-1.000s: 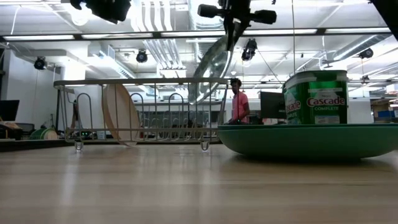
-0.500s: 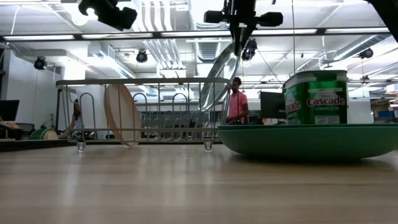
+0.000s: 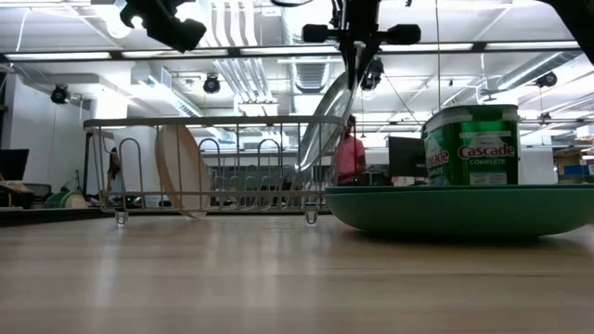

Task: Sort dishes
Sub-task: Put the blue patterned plate on the dish rack

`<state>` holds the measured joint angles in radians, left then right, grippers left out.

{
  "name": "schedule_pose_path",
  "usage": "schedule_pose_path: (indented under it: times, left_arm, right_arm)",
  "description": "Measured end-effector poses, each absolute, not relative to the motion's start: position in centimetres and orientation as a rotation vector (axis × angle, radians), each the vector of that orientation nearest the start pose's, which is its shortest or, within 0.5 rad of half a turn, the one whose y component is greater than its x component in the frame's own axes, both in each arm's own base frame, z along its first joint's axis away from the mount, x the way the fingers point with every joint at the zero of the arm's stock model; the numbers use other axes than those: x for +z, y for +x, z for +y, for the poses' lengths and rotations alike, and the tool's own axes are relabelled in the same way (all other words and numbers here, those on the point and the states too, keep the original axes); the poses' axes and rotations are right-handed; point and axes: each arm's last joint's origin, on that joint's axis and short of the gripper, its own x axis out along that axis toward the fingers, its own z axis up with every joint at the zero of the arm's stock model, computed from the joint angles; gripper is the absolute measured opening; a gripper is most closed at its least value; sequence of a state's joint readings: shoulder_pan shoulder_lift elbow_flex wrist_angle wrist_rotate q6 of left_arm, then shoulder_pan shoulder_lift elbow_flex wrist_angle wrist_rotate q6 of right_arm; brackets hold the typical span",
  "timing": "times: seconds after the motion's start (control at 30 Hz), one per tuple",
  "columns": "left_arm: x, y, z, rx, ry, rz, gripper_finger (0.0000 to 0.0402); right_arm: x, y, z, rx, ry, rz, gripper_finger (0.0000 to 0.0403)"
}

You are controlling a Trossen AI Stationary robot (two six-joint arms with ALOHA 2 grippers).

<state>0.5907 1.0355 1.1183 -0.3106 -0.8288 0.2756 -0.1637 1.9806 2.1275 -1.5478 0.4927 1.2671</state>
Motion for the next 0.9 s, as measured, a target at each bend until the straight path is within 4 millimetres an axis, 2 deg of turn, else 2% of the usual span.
schedule_pose_path:
  times: [0.23,0.9]
  left_arm:
    - [39.05,16.22,13.43,1.369,0.256,0.445,0.0]
    - [39.04,16.22,13.43,1.374,0.231,0.424,0.0]
  right_arm:
    - [33.99,37.54,-7.63,-1.31,0.752,0.844,0.0]
    - [33.89,37.81,-7.58,-1.324,0.76,0.804,0.0]
